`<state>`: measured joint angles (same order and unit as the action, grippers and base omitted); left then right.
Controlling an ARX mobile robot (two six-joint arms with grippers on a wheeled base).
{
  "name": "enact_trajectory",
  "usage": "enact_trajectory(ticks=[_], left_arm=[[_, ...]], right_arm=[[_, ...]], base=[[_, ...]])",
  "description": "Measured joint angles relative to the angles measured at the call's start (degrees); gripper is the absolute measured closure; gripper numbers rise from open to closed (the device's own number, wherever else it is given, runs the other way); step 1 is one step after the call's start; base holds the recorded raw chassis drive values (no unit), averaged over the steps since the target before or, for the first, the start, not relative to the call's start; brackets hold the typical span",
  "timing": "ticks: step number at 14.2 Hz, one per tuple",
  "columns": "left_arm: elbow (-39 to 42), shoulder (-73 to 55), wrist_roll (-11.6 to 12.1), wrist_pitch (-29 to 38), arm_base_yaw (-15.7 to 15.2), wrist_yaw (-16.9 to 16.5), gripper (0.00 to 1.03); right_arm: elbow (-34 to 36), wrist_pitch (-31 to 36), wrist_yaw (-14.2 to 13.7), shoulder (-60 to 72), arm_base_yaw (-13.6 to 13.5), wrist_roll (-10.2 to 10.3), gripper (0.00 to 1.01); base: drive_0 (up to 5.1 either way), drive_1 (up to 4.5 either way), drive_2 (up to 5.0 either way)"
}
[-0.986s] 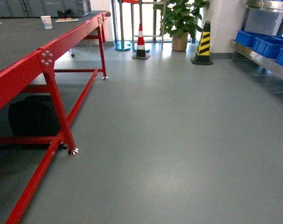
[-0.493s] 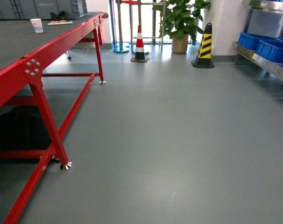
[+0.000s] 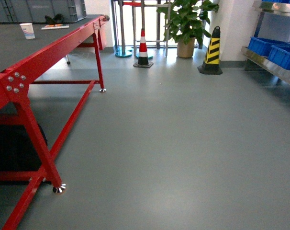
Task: Sort blue parts and orange caps into right shelf containers
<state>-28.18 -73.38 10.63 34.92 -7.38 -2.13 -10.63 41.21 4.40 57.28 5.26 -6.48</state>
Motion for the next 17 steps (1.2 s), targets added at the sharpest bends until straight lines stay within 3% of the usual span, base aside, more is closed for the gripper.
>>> enact_trajectory(ticks=[10,17], left_arm=[[-0.02,0.0,0.0,0.22,0.0,0.0,0.59],[-0.26,-0.15,0.0,0.13,-0.22,0.09,0.59]], right_arm=[[0.0,0.35,0.0,-0.04,0.0,0.0,0.58],[-0.09,0.0,0.11,0.33,0.0,0.0,0.58]], base=[[0.1,4.45,-4.2],[-1.3,-1.31,-1.3]])
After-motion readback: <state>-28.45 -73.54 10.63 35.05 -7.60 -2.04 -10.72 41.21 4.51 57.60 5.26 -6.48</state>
